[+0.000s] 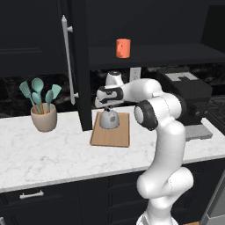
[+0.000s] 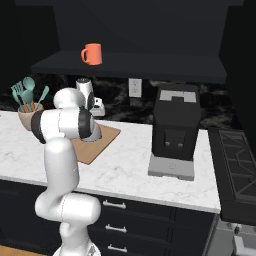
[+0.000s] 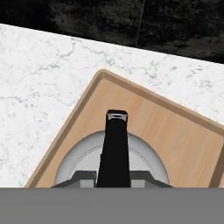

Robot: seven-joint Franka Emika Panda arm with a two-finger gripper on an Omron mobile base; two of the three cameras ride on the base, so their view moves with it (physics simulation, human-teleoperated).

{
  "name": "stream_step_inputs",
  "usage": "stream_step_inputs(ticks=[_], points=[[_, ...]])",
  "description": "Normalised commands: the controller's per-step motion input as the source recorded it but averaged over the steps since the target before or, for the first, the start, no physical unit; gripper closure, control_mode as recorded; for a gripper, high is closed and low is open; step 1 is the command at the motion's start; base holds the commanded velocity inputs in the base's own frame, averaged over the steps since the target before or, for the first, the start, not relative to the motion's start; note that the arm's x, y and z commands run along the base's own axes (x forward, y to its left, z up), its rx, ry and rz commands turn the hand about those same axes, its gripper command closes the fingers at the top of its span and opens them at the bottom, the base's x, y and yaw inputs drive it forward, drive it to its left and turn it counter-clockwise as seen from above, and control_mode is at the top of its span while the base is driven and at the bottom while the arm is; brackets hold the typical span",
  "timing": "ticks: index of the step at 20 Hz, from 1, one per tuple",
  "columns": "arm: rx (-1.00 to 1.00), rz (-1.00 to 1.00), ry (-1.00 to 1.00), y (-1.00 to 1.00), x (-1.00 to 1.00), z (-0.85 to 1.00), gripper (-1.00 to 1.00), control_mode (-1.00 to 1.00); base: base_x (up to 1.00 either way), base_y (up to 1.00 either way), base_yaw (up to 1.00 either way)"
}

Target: Pick the kettle from the counter and place it on the tray. Then pick the mug from the cabinet and place it on the tray. Then close the cabinet doors.

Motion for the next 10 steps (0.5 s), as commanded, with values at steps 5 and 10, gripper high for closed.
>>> stream_step_inputs(ticks=[5, 10], points=[[0.00, -0.05, 0.00, 0.00, 0.17, -0.16, 1.00, -1.00, 0.00, 0.00, 0.00], [0.00, -0.04, 0.00, 0.00, 0.01, -0.18, -1.00, -1.00, 0.00, 0.00, 0.00]])
